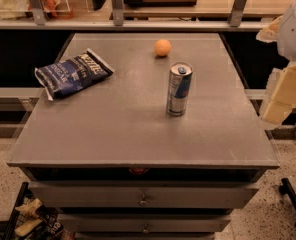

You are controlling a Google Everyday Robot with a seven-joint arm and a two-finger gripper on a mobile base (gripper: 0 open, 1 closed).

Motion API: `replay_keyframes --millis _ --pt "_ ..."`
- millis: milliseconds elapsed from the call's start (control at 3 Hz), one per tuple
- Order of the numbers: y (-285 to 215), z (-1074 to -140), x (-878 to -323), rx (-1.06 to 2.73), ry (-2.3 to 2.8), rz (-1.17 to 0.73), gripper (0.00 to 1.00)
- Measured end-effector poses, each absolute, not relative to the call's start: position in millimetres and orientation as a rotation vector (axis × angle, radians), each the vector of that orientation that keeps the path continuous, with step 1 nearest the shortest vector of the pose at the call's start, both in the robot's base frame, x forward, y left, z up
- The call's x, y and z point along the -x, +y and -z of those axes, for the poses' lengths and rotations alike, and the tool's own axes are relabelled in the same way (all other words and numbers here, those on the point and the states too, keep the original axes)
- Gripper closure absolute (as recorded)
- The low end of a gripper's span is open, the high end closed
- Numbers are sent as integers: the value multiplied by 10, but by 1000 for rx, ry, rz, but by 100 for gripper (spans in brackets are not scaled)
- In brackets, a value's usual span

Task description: Knock redbull can over

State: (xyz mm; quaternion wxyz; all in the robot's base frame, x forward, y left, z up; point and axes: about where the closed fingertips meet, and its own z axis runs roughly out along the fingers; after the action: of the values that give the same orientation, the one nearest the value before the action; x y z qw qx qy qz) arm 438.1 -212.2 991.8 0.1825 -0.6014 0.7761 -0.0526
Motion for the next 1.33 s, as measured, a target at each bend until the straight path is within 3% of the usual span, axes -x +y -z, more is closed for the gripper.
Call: replay_keyframes --millis 667,1333 --pt "-2116 -9912 -4392 1685 2175 112 0" --pt "-1957 -9215 -4758 1621 2054 -262 0"
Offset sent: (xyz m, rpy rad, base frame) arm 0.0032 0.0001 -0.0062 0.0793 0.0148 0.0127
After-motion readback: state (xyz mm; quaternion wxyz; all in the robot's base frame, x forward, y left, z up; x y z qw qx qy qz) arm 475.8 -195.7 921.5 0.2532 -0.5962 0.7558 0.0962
